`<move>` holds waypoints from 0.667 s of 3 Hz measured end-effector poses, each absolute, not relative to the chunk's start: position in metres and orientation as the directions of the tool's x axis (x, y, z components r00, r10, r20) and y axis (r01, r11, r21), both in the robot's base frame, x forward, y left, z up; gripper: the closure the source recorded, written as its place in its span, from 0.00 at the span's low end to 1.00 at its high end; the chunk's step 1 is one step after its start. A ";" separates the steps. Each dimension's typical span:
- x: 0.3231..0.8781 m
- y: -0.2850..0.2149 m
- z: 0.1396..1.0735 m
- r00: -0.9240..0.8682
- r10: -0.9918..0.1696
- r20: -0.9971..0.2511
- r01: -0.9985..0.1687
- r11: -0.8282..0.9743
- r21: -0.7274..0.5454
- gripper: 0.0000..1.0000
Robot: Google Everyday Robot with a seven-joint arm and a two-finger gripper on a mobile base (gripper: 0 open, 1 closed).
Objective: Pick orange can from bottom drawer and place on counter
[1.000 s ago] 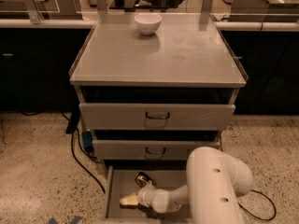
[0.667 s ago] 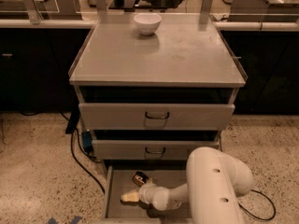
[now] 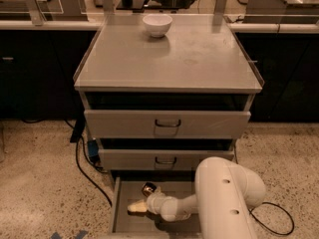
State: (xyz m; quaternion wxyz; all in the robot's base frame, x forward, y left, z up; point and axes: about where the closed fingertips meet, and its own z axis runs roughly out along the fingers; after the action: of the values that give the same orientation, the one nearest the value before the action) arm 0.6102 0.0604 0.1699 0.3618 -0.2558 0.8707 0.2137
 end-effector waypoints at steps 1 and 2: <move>0.616 0.066 0.144 -0.639 -0.302 -0.707 -0.590 0.783 0.198 0.00; 0.616 0.066 0.144 -0.639 -0.302 -0.707 -0.590 0.783 0.198 0.00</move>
Offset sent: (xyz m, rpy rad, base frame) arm 0.0057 0.0054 -0.0261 -0.0181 0.0425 -0.0028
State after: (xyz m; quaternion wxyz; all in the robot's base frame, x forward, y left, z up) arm 0.6158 0.0659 0.1444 0.3412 -0.2533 0.8803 0.2108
